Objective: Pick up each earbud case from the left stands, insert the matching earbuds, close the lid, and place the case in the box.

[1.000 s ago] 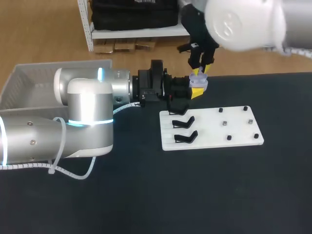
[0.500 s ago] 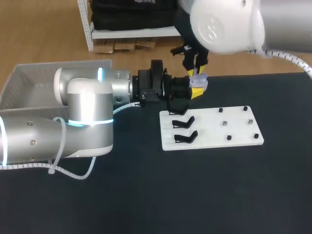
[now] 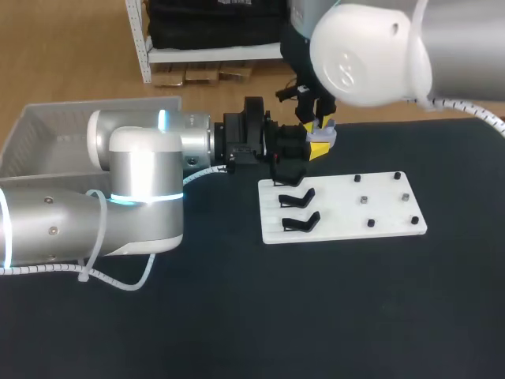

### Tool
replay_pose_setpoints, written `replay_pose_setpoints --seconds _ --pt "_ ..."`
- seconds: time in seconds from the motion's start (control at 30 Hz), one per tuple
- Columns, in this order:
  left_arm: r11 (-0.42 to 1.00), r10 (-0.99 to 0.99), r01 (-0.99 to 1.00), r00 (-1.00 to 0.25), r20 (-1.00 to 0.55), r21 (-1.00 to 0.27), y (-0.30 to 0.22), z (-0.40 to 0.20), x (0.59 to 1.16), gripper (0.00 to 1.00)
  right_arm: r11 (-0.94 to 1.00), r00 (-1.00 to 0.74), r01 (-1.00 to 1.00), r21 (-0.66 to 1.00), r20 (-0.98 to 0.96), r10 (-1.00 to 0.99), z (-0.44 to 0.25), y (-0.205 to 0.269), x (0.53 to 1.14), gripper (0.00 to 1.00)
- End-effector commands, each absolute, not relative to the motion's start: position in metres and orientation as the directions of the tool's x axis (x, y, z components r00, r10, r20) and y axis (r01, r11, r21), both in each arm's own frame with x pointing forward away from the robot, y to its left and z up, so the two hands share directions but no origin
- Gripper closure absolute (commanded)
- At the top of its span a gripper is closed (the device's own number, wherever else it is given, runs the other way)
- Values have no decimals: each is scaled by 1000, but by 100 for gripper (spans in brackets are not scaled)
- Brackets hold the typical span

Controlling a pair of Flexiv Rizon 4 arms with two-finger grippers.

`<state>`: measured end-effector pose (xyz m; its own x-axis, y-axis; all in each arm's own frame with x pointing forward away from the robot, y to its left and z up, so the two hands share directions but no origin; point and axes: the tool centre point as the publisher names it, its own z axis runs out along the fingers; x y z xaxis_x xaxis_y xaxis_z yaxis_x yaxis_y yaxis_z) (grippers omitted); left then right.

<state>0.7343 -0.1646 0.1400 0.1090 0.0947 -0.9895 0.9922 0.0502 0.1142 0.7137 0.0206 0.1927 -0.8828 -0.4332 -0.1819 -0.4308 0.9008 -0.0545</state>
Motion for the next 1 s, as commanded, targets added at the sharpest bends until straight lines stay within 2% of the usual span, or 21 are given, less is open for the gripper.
replay_pose_setpoints --seconds 0.03,1.0 --pt "60 89 991 115 -989 120 -164 139 732 100 902 -884 -429 -54 -178 -431 191 21 716 100" --pt "60 89 991 115 -989 120 -164 139 732 100 909 -896 -414 -43 -158 -416 175 20 722 100"
